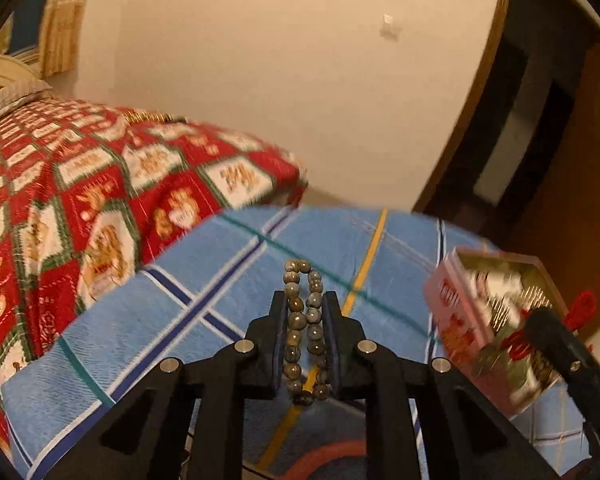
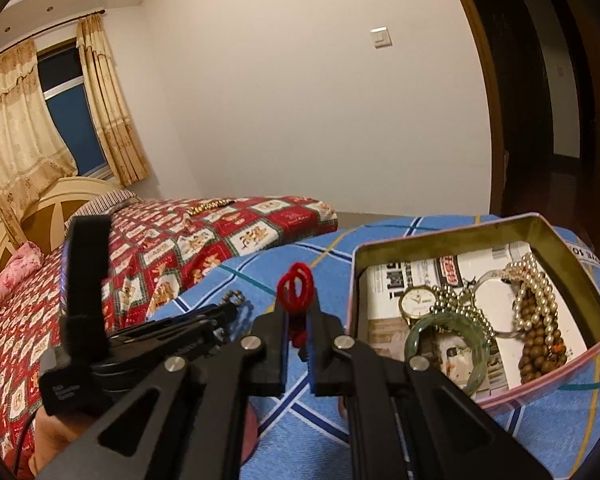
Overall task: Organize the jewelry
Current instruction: 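Carry both bracelets into the pink tin and open both tools to release them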
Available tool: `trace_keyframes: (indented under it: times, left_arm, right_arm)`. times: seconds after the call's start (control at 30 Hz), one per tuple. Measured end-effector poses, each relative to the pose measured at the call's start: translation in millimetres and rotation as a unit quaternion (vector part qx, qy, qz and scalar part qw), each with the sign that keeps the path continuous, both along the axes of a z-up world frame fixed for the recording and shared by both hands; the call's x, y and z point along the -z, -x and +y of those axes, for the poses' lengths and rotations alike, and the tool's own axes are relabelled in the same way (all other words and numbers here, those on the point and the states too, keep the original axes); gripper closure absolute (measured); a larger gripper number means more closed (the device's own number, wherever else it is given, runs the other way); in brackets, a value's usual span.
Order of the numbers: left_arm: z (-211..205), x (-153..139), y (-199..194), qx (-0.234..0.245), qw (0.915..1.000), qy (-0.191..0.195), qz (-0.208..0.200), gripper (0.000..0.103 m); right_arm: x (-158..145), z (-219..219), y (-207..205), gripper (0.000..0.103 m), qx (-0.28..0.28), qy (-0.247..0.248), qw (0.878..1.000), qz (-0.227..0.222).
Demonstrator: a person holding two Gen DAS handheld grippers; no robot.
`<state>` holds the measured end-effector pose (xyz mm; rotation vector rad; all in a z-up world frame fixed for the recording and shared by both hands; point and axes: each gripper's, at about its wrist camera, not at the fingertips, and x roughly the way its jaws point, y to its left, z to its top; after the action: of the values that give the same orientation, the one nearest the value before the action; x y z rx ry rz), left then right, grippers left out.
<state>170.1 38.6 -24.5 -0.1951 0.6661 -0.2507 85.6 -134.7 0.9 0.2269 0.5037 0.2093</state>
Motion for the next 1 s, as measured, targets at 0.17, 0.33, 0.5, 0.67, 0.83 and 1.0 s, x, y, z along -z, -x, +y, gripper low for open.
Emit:
trace_keyframes:
  times: [0.17, 0.33, 0.5, 0.67, 0.83, 1.0]
  left_arm:
    - [-12.4, -17.6, 18.6, -0.014, 0.9973, -0.025, -0.068, 0.086]
    - [-36.6, -37.0, 36.9, 0.027, 0.9935, -0.009, -0.111, 0.086]
    - [-80.8, -44.0, 43.6, 0.075, 0.9887, -0.026, -0.127, 0.086]
    - [-125.0, -38.6, 36.7, 0.114, 0.9870, -0.034, -0.108, 0.086]
    - [-159.1, -27.3, 26.7, 0.129, 0.9885, -0.037, -0.071, 0.086]
    - [-175.3, -14.1, 22.8, 0.133, 0.9882, -0.057, -0.050, 0.086]
  right_arm:
    - [-11.1, -11.5, 3.4, 0.093, 0.008, -0.020, 1.000, -0.017]
    - [-29.5, -49.5, 10.7, 0.093, 0.044, -0.053, 0.996, -0.048]
    - [-29.3, -110.6, 14.4, 0.093, 0.094, -0.086, 0.991, -0.051]
    - [-18.0, -159.0, 17.0, 0.093, 0.124, -0.131, 0.983, -0.034]
    - [-8.6, -176.5, 12.5, 0.093, 0.128, -0.173, 0.976, -0.010]
    - [-5.5, -173.0, 6.3, 0.093, 0.114, -0.167, 0.979, 0.003]
